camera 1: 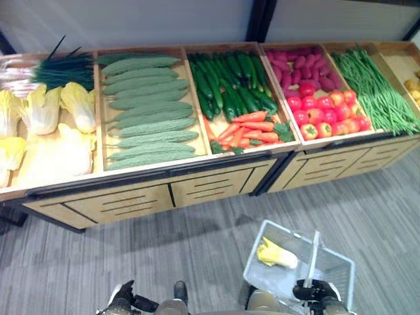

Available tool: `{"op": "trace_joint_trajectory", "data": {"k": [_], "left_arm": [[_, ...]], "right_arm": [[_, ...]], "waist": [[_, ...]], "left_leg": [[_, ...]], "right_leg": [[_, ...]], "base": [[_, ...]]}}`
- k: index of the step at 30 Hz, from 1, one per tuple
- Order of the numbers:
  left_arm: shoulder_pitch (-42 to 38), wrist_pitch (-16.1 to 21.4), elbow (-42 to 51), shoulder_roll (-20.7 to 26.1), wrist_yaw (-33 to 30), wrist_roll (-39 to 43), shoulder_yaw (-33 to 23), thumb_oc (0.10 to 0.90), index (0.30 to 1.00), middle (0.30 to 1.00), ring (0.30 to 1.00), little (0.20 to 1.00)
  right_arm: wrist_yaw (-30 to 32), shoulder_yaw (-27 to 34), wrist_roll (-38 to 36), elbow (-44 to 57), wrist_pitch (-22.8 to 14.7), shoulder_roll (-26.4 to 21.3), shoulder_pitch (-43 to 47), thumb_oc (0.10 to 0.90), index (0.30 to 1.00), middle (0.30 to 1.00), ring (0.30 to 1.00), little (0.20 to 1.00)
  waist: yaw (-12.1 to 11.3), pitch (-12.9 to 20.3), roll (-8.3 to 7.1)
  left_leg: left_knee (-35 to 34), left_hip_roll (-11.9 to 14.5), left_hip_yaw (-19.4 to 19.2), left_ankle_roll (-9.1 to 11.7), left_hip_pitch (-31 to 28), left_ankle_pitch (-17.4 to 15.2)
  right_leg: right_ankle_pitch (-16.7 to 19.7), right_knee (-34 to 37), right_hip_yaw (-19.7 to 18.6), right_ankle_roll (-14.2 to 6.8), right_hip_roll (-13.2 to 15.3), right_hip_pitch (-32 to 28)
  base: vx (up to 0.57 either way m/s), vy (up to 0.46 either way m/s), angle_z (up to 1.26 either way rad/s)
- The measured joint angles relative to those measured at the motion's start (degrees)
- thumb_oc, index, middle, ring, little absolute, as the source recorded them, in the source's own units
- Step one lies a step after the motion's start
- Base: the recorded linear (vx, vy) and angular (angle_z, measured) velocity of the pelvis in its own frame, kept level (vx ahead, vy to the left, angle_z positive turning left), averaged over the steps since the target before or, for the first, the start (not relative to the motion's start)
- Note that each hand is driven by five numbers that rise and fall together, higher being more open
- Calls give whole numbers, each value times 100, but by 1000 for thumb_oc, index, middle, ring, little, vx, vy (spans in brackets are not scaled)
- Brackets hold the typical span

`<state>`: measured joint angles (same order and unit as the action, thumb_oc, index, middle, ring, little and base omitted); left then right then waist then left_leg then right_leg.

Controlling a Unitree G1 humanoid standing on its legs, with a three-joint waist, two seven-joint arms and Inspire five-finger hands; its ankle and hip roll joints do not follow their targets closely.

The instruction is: Get the vegetables into the basket

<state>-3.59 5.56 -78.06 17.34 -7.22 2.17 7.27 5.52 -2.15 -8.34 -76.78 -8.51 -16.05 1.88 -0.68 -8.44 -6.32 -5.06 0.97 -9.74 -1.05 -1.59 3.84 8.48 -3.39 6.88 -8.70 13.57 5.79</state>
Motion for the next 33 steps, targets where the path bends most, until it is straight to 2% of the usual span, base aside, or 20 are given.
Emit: {"op": "trace_joint_trajectory", "data": {"k": [1,2,7,8,11,14,21,33], "left_arm": [[39,-3,3,-12,2,1,-1,900,1000,1000,1000,1000],[139,6,12,-77,15,1,-12,900,1000,1000,1000,1000],[270,-5,-53,-80,105,6,-71,900,1000,1000,1000,1000],[358,-9,-49,-232,123,4,-121,900,1000,1000,1000,1000],[527,123,-95,-243,665,323,-508,900,1000,1000,1000,1000],[706,191,-118,-246,889,359,-598,900,1000,1000,1000,1000],[753,235,-137,-248,889,344,-573,900,1000,1000,1000,1000],[704,234,-90,-247,885,342,-463,900,1000,1000,1000,1000]], "right_arm": [[-7,-1,0,-42,2,19,8,400,300,300,300,300],[-47,-63,4,-66,3,25,46,400,300,300,300,300],[-84,-48,4,-117,32,19,61,400,300,300,300,300],[-77,-34,3,-169,136,-298,-192,400,300,300,300,300],[-442,-173,14,-19,126,-329,-174,400,300,300,300,300],[-600,-311,59,79,75,-318,-248,400,300,300,300,300],[-747,-330,67,82,47,-295,-260,400,300,300,300,300],[-758,-290,61,25,27,-286,-243,400,300,300,300,300]], "waist": [[-22,29,-37],[-72,24,47],[-41,12,124],[14,84,503],[44,96,510],[51,256,519],[5,421,507],[9,409,487]], "left_leg": [[0,-39,14,43,-14,-26],[-1,15,27,125,-30,-52],[-1,196,10,309,-37,-51],[-1,611,42,552,-33,65],[-4,605,-42,560,-201,44],[-29,594,-53,517,-248,-35],[-30,578,-59,506,-215,-41],[5,457,-96,501,-189,-45]], "right_leg": [[-55,58,145,-29,8,-73],[-54,287,152,-31,-59,-198],[-54,659,254,13,-259,-392],[9,830,283,270,-659,-457],[10,835,199,279,-664,-583],[-10,835,190,277,-653,-647],[-73,835,164,302,-639,-598],[-9,832,115,236,-528,-550]], "base": [[23,-88,15],[18,-83,1],[24,-88,-3],[22,-62,0],[29,-5,-11],[8,2,-3],[6,7,-1],[-4,33,-1]]}}
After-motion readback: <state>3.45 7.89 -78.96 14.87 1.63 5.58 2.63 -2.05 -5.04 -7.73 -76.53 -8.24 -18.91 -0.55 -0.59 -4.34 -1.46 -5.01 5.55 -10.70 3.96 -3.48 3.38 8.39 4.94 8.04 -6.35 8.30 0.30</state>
